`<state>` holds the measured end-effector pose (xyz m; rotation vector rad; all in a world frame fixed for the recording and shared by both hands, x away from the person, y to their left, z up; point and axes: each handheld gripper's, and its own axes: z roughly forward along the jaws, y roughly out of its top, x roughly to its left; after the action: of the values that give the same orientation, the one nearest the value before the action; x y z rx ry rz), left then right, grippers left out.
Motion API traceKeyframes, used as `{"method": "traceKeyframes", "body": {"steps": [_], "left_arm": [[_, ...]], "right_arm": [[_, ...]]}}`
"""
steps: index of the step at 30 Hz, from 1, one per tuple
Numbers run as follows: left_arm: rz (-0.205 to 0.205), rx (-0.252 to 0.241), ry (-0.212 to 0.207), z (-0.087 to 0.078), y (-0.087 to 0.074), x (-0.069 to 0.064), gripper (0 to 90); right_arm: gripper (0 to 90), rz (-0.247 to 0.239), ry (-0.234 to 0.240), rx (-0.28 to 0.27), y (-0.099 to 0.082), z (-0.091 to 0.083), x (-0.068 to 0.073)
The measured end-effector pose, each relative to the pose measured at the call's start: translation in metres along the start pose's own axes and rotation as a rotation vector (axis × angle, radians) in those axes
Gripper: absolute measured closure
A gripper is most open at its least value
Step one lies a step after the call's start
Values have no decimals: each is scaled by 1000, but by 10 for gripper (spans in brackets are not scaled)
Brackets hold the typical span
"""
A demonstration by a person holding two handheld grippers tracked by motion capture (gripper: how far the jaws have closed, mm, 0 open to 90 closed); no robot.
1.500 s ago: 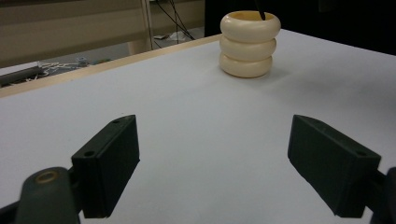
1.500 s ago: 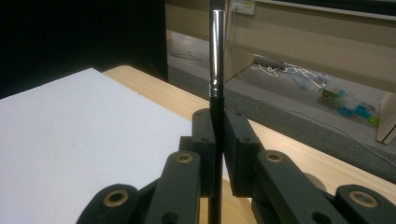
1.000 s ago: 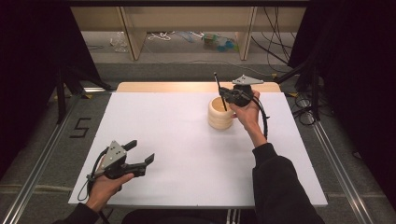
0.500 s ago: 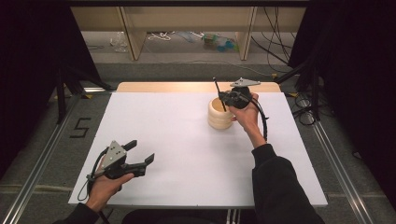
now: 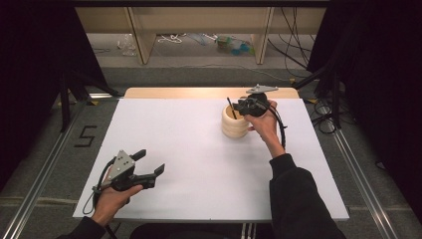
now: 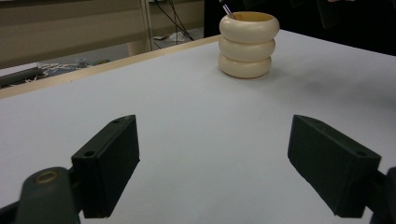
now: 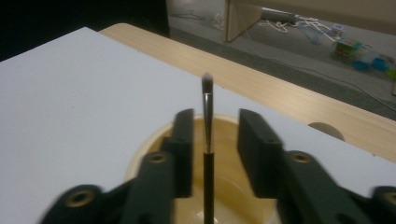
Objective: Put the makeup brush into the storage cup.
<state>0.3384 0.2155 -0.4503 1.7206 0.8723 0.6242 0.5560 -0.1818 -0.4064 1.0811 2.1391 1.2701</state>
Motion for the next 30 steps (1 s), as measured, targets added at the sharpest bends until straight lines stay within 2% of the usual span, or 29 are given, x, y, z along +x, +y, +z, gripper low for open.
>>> {"method": "traceKeyframes", "body": {"steps": [1, 2, 5, 11, 14, 20, 21, 25, 30], "left_arm": [[0, 0, 0, 0, 0, 0, 166], [-1, 0, 1, 0, 0, 0, 166], [0, -1, 0, 0, 0, 0, 166], [0, 0, -1, 0, 0, 0, 166], [1, -1, 0, 0, 0, 0, 166], [1, -1, 0, 0, 0, 0, 166], [1, -1, 0, 0, 0, 0, 166], [1, -2, 1, 0, 0, 0, 166], [-1, -3, 1, 0, 0, -1, 166]], "right_arm": [[615, 0, 0, 0, 0, 0, 0], [586, -8, -8, -4, 1, -2, 0], [498, 10, -12, -35, 6, -9, 2], [467, 3, -19, -53, 10, -17, 3], [451, 15, -19, -64, 12, -20, 5], [395, 21, -6, -63, 15, -26, 11], [375, 7, -6, -66, 16, -29, 13], [356, 5, 10, -72, 18, -33, 17], [311, 19, 25, -66, 18, -44, 24]]}}
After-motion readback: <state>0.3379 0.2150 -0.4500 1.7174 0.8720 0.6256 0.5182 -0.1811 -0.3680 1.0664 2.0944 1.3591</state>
